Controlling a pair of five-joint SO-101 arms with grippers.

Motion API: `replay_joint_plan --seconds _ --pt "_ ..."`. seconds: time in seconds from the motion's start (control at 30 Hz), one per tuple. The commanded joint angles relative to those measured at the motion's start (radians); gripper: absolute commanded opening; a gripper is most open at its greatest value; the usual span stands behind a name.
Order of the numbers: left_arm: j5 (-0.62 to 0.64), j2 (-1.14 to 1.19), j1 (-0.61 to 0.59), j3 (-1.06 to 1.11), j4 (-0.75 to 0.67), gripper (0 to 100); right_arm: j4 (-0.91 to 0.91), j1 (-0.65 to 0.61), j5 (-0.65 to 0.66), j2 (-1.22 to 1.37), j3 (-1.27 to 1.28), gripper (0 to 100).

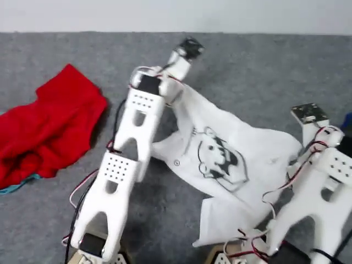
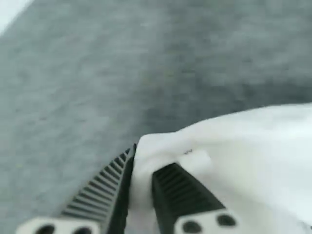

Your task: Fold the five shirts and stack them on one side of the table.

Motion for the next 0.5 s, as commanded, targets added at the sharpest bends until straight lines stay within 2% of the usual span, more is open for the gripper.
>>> replay_joint_plan --seconds 0.0,0.1,0.3,0.47 --pt "-0.008 -0.015 -0.071 -0.093 0.005 2 -0.015 0.005 0.005 -0.025 -0.005 14.4" --pt "0.011 -0.014 -0.112 -0.122 0.005 4 -0.018 0.004 0.003 -0.025 -0.005 14.4" --pt "0.163 -0.023 -0.135 -0.122 0.077 24 -0.007 -0.021 0.003 -0.025 -0.005 14.4" --pt "0.166 -0.029 -0.141 -0.147 0.132 25 -0.007 -0.033 0.003 -0.025 -0.003 14.4"
